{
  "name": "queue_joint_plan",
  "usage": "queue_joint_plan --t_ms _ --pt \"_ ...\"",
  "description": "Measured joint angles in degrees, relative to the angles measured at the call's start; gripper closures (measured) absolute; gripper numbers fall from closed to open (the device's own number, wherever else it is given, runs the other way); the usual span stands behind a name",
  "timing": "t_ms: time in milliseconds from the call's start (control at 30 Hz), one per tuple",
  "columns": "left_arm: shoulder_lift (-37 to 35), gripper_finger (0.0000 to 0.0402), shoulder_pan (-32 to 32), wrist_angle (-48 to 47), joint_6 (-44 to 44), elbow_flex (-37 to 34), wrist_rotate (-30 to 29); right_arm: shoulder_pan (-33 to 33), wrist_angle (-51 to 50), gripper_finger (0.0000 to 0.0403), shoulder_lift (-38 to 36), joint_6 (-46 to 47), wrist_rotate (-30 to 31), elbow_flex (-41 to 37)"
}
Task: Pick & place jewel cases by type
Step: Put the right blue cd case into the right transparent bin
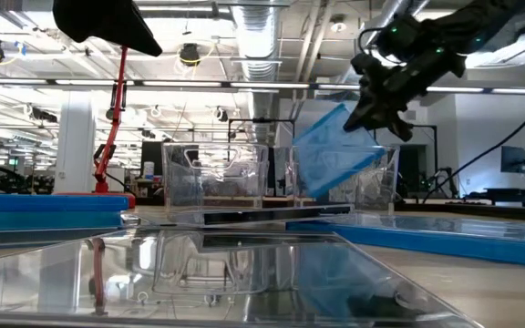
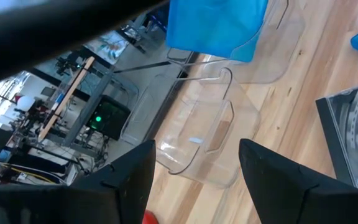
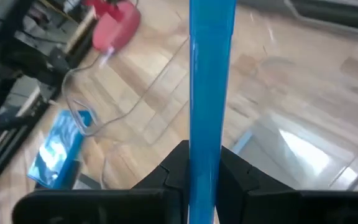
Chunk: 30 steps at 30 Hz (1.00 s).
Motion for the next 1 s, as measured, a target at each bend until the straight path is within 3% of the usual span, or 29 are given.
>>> queue_joint_plan --t_ms 600,1000 --pt "0.0 0.0175 -0.02 -0.21 -0.42 0.0 0.11 -0.99 -5.1 0.0355 3.61 4.02 0.22 2.6" --pt "0.0 0.0175 -0.04 0.13 -0.42 0.0 0.48 -0.99 -8.23 0.0321 3.63 4.39 3.56 2.6"
